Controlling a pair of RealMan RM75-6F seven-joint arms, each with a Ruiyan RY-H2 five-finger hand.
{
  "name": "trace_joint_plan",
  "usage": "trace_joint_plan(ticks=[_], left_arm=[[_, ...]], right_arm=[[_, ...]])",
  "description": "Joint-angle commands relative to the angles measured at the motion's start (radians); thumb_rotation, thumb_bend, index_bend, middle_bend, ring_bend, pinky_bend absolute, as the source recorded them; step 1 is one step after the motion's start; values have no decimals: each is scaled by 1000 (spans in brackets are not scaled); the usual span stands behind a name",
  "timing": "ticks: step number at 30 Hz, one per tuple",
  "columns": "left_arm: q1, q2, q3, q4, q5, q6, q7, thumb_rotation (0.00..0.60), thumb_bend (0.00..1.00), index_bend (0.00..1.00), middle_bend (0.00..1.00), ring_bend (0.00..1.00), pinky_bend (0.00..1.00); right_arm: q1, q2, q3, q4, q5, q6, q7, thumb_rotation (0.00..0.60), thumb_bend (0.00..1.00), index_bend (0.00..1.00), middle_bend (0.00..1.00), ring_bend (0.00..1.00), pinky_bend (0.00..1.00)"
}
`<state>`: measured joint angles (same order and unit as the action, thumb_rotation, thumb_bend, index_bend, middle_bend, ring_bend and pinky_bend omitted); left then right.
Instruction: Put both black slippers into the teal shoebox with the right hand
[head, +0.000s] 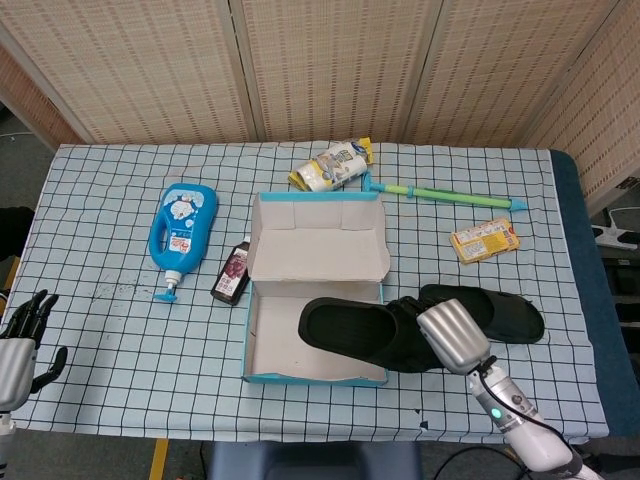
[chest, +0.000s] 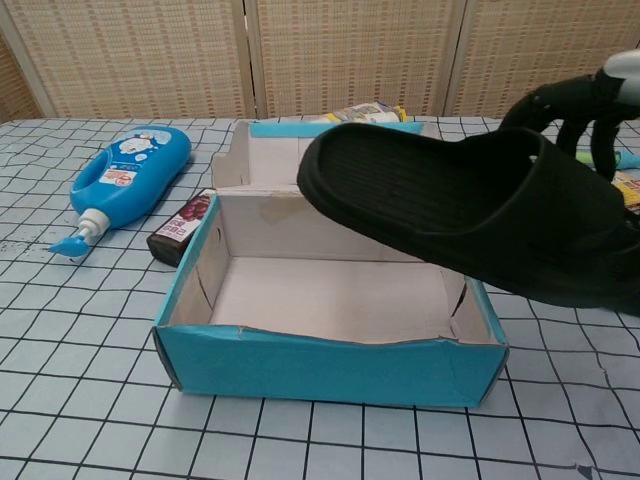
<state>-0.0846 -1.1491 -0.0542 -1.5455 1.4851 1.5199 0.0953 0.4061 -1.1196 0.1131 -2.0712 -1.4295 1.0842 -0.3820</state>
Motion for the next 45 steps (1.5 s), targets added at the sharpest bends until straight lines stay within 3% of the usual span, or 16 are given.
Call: trace_joint_plan(ticks=[1, 7, 15, 36, 39, 43, 45], left_arm=[[2, 2, -1, -3, 1, 4, -2, 600, 414, 29, 0, 90, 533], [4, 4, -1, -3, 2, 6, -1, 600, 413, 29, 0, 89, 533], [4, 7, -4, -2, -5, 1, -6, 600, 413, 29, 0, 90, 533], [1, 4, -1, -1, -1, -8, -4, 600, 413, 29, 0, 90, 532], [2, 3, 0, -1, 0, -7, -2, 600, 413, 29, 0, 90, 533], [0, 1, 2, -1, 0, -11, 1, 600, 413, 29, 0, 90, 533], [-1, -1, 2, 0, 1, -14, 3, 600, 413, 29, 0, 89, 533]], right_arm=[[102, -81, 66, -53, 172, -97, -126, 600, 51, 617, 597, 531, 530], [213, -202, 85, -4, 352, -146, -205, 600, 50, 617, 597, 531, 530], [327, -336, 97, 110, 476, -171, -221, 600, 50, 625, 604, 540, 530], [386, -404, -59, 238, 586, -148, -308, 600, 50, 621, 605, 539, 530], [387, -419, -65, 257, 590, -146, -301, 600, 50, 508, 562, 450, 501], [373, -411, -42, 281, 528, -221, -141, 600, 50, 174, 292, 106, 312], [364, -396, -33, 281, 486, -242, -73, 600, 50, 76, 196, 21, 223]])
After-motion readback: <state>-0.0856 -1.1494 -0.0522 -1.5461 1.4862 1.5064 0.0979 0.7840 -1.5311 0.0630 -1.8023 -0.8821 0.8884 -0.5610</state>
